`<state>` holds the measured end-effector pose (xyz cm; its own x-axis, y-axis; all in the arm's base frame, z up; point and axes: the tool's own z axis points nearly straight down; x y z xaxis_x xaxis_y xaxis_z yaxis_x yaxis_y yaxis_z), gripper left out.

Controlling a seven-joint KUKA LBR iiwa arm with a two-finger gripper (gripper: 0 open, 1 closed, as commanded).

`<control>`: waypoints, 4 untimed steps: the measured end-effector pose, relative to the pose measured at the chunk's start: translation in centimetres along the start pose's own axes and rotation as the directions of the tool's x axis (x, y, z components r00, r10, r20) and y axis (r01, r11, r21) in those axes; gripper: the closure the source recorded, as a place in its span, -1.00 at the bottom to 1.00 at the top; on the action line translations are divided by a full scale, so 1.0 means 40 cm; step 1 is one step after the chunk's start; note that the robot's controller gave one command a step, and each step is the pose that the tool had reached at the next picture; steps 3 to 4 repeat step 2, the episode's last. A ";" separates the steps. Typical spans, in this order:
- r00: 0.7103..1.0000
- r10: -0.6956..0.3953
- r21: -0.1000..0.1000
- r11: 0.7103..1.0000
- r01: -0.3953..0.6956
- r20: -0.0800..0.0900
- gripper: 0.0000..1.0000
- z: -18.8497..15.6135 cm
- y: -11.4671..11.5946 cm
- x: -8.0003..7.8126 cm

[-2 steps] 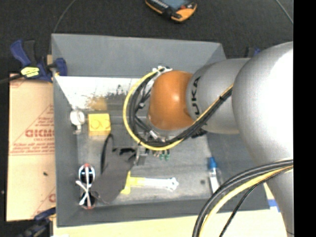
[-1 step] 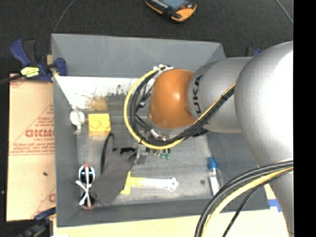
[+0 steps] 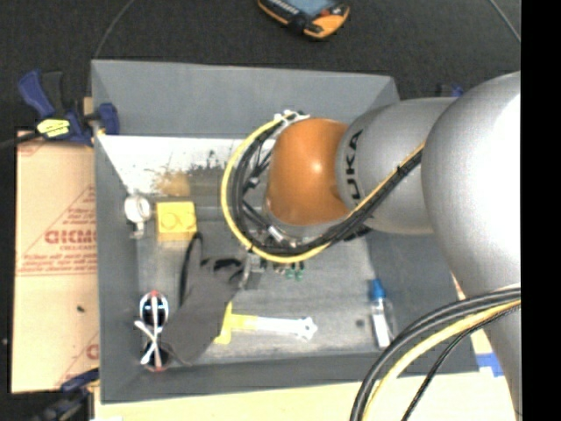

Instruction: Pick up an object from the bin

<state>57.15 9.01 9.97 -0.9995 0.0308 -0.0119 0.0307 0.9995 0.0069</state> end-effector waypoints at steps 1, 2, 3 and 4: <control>1.000 0.001 -0.001 1.000 -0.001 0.002 1.00 -0.014 0.000 -0.001; 1.000 0.002 0.000 1.000 -0.002 -0.003 1.00 -0.050 0.000 0.002; 1.000 0.002 0.000 1.000 -0.002 -0.003 1.00 -0.050 0.000 0.002; 1.000 0.002 0.000 1.000 -0.002 -0.003 1.00 -0.050 0.000 0.002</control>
Offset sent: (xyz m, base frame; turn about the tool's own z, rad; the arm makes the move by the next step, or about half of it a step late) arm 0.0006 0.0001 0.0589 0.0005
